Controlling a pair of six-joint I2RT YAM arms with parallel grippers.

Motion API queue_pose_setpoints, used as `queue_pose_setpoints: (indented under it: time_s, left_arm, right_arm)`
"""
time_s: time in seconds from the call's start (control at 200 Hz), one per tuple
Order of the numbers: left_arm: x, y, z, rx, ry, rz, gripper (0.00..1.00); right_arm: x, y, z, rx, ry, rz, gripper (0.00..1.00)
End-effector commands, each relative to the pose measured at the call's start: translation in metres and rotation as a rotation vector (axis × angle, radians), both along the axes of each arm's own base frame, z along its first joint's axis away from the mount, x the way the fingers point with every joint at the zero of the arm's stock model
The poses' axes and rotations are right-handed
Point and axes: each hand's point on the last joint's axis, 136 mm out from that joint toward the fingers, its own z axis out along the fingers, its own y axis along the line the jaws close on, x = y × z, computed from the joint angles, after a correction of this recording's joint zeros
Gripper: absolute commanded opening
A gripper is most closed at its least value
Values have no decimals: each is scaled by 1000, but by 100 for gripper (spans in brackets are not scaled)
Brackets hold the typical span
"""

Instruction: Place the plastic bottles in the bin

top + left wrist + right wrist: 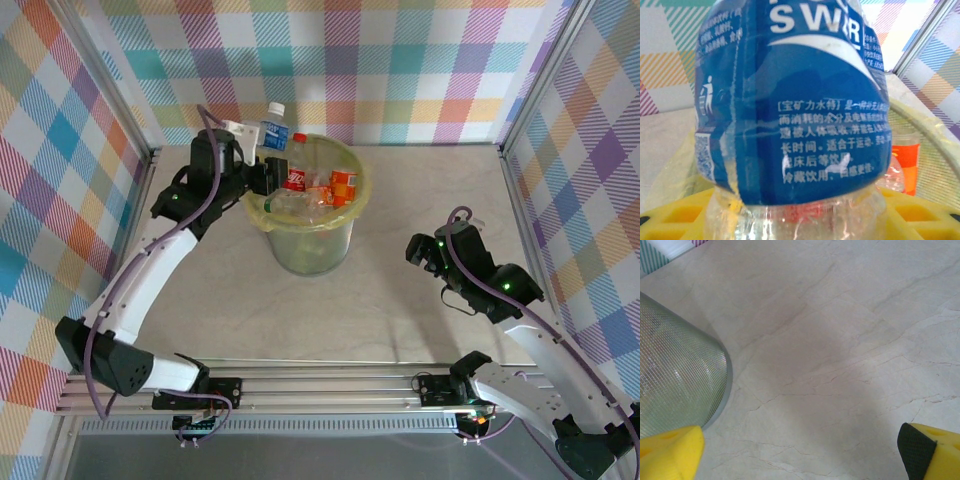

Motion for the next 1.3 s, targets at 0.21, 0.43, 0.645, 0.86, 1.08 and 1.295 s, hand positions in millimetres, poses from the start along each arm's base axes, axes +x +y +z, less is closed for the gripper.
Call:
queue_pose_setpoints:
  time_s: [0.21,0.43,0.645,0.86,1.08,1.295]
  left_arm:
    - [14,12,-2,1,26,2,59]
    - [16,10,-10,0,50,-15,66]
    - [17,9,-13,2,61,-21,76]
    - [16,9,-11,4,53,-24,81]
    - [14,7,-4,-7,39,-37,75]
    - [3,10,9,-20,6,-40,81]
  right_arm:
    - [5,3,3,0,-13,9,100]
    - [8,5,2,-3,-7,14,100]
    - [9,7,4,-4,-9,20,100]
    - [11,7,4,-7,-8,20,100]
    - [13,11,2,-3,0,28,100]
    - [13,12,1,-1,2,33,100]
